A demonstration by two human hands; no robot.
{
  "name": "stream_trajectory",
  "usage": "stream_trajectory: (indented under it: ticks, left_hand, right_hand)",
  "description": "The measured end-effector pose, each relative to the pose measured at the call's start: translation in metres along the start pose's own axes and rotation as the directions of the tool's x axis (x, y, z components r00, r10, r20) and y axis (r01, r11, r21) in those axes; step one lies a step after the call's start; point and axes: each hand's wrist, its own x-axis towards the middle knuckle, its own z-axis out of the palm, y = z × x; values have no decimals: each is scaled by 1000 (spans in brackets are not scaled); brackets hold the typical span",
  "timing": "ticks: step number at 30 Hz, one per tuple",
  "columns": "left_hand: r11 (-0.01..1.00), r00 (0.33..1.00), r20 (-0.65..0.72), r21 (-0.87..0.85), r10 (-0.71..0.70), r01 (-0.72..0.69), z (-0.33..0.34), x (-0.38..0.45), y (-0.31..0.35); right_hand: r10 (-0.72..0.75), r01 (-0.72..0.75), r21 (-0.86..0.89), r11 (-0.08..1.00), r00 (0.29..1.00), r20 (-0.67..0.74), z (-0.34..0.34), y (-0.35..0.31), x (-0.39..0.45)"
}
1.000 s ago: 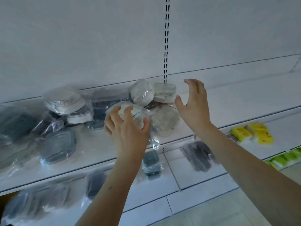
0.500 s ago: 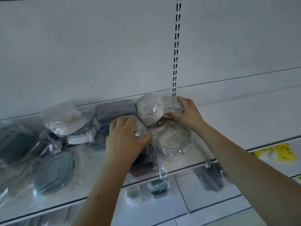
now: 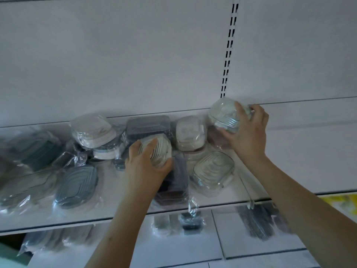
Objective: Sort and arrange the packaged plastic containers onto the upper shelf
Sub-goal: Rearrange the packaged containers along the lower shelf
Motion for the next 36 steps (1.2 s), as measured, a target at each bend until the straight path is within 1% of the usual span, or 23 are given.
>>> stream_trajectory:
  ticks: [4, 6, 8, 10, 13, 16, 20, 23, 25, 30, 33, 36]
  left_hand:
    - [993, 984, -140, 50, 114, -107, 0, -13, 7]
    - [982, 965, -189, 82, 182, -169, -1, -22, 10]
    - [973, 948, -225, 97, 224, -207, -4, -30, 12]
    - [974, 937, -266, 97, 226, -207, -7, -40, 14]
    - [975, 923, -317, 118, 217, -188, -16, -57, 18]
    - [967, 910, -338, 169, 240, -192, -27, -75, 14]
    - [970, 909, -361, 197, 210, -145, -43, -107, -2]
    - [978, 927, -347, 192, 146, -82, -57, -133, -19]
    - [977, 927, -354, 207, 125, -53, -70, -148, -33]
    - [978, 911, -389, 201, 135, -59, -113, -180, -79]
    - [978, 912, -388, 199, 136, -62, -145, -200, -124]
    - [978, 929, -354, 206, 113, -40, -175, -224, -183]
  right_hand:
    - [37, -26, 117, 993, 995, -93, -25, 9, 2]
    - [16, 3, 167, 986, 994, -110, -35, 12, -3]
    - [-40, 65, 171, 983, 988, -150, -41, 13, -11]
    - [-82, 114, 205, 972, 984, -158, -45, 8, -21]
    - [-101, 131, 316, 940, 989, -108, -47, -4, -38]
    - [-147, 169, 384, 908, 985, -87, -44, -20, -57]
    - [-188, 214, 484, 849, 977, -102, -41, -48, -81]
    - [-227, 245, 516, 821, 969, -100, -40, -75, -100]
    - [-259, 259, 532, 806, 963, -76, -40, -97, -112]
    - [-316, 275, 594, 756, 948, -37, -34, -156, -160]
    - [-327, 254, 626, 737, 945, 2, -22, -194, -202]
    - [-369, 275, 622, 733, 929, 24, -5, -234, -251]
